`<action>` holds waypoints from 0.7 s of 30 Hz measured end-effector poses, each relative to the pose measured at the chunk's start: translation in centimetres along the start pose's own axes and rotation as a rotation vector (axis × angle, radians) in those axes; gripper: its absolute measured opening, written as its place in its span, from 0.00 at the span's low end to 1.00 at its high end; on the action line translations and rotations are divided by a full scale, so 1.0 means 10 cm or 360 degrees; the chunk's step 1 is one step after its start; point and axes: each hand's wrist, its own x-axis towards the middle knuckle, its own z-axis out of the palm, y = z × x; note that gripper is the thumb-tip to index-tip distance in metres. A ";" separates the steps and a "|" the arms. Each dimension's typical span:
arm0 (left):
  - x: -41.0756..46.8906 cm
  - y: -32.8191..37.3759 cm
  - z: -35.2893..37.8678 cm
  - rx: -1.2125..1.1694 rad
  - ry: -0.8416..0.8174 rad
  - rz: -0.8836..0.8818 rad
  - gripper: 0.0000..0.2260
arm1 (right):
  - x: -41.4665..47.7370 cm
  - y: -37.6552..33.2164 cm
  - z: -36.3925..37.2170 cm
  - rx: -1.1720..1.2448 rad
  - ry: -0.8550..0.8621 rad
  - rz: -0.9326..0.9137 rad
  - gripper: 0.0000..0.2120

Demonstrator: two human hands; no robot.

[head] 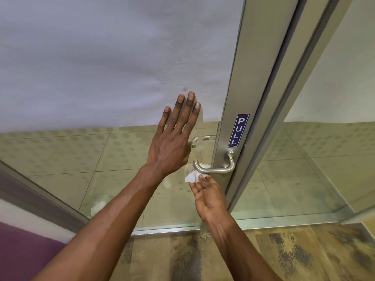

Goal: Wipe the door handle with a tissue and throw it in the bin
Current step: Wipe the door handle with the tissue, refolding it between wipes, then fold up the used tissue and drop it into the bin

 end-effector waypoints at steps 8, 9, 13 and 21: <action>-0.29 -0.07 -0.26 -0.0263 -0.0150 0.0077 0.47 | -0.26 0.11 -0.15 -0.0237 -0.0203 0.0029 0.14; -0.38 -0.07 -0.28 -0.0352 -0.0176 0.0068 0.45 | -0.31 0.13 -0.16 -0.0275 -0.0249 0.0022 0.15; -0.90 -0.08 -0.40 -0.0934 -0.0314 -0.0386 0.25 | -0.54 0.19 -0.19 -0.0405 -0.0320 -0.0049 0.17; -1.95 -0.16 -0.62 -0.2465 -0.0710 -0.1847 0.05 | -0.91 0.36 -0.29 -0.1091 -0.0434 -0.0301 0.15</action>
